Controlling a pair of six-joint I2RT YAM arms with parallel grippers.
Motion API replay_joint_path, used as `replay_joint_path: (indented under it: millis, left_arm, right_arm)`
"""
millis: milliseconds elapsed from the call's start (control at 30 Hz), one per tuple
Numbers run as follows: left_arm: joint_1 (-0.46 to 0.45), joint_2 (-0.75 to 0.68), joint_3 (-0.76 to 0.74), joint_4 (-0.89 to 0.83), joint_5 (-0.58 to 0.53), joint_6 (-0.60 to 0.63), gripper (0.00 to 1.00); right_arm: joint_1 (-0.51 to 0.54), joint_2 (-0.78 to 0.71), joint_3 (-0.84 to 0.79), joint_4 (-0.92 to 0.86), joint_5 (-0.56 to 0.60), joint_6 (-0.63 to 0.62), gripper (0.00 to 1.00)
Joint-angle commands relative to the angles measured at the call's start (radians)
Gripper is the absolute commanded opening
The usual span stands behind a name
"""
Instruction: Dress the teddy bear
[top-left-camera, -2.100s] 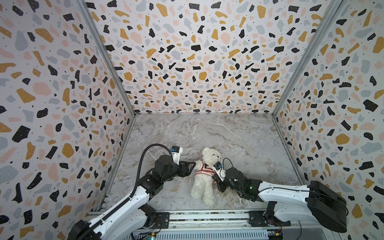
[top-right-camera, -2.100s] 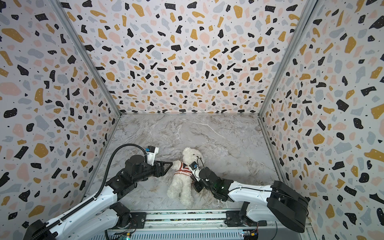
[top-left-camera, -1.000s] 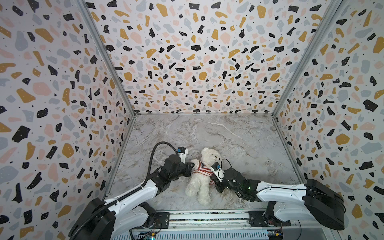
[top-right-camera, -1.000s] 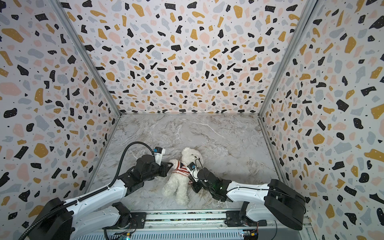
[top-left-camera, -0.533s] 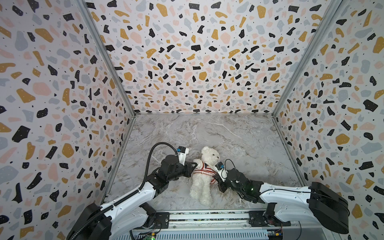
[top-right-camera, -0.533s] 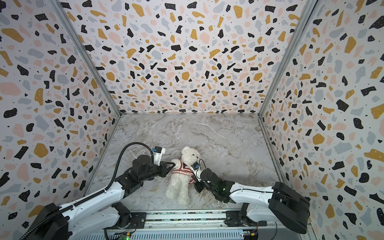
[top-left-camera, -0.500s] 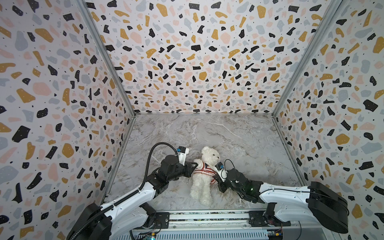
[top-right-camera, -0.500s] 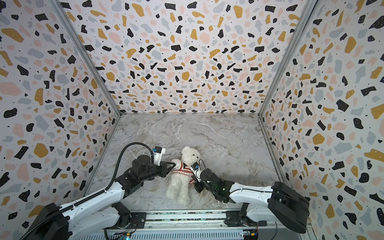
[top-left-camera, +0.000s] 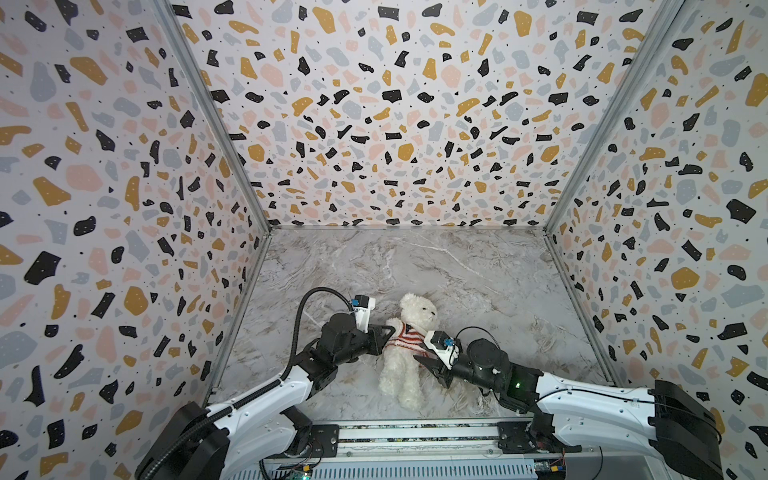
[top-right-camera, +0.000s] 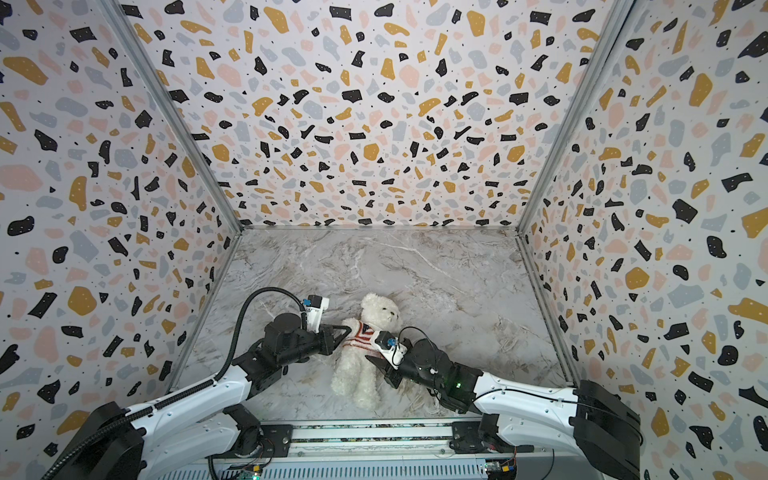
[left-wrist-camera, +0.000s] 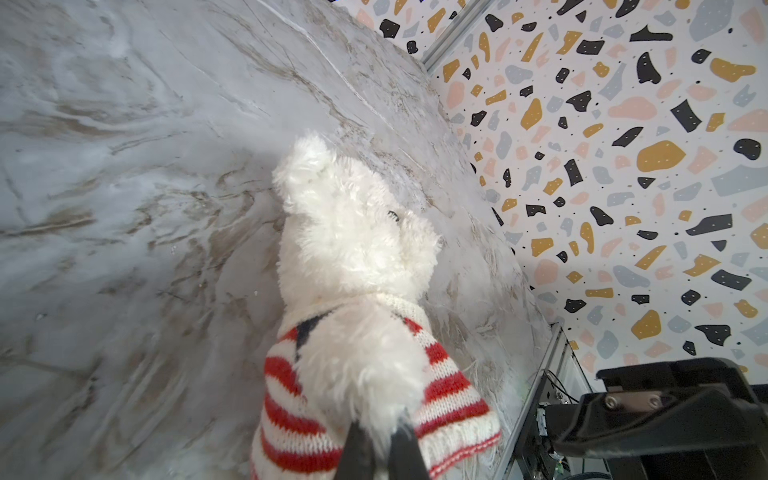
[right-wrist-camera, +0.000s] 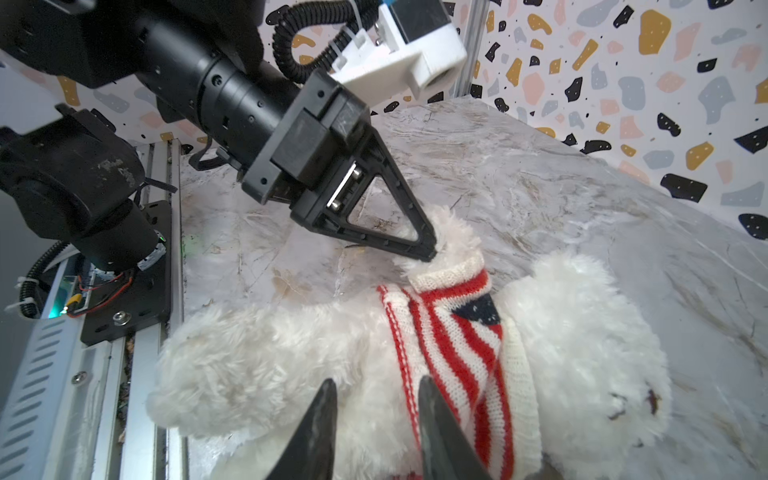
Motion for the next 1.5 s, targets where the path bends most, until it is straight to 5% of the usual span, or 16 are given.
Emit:
replay_joint_path:
  millis: [0, 733, 1000, 1067, 1467]
  left_arm:
    - [0.007, -0.001, -0.017, 0.066, -0.015, -0.006, 0.00]
    - [0.008, -0.029, -0.015, 0.085, 0.008, -0.038, 0.00]
    - [0.009, -0.057, -0.008, 0.059, 0.004, -0.034, 0.00]
    - [0.008, -0.057, -0.003, 0.060, 0.007, -0.033, 0.00]
    - [0.007, -0.034, -0.036, 0.181, 0.031, -0.119, 0.00]
  right_arm:
    - [-0.027, 0.054, 0.080, -0.063, -0.004, -0.037, 0.36]
    - [-0.047, 0.342, 0.251, -0.132, -0.013, -0.090, 0.34]
    - [-0.039, 0.335, 0.273, -0.167, 0.015, -0.106, 0.01]
    - [-0.020, 0.304, 0.272, -0.168, 0.014, -0.120, 0.00]
    - [0.006, 0.314, 0.280, -0.004, -0.274, -0.061, 0.00]
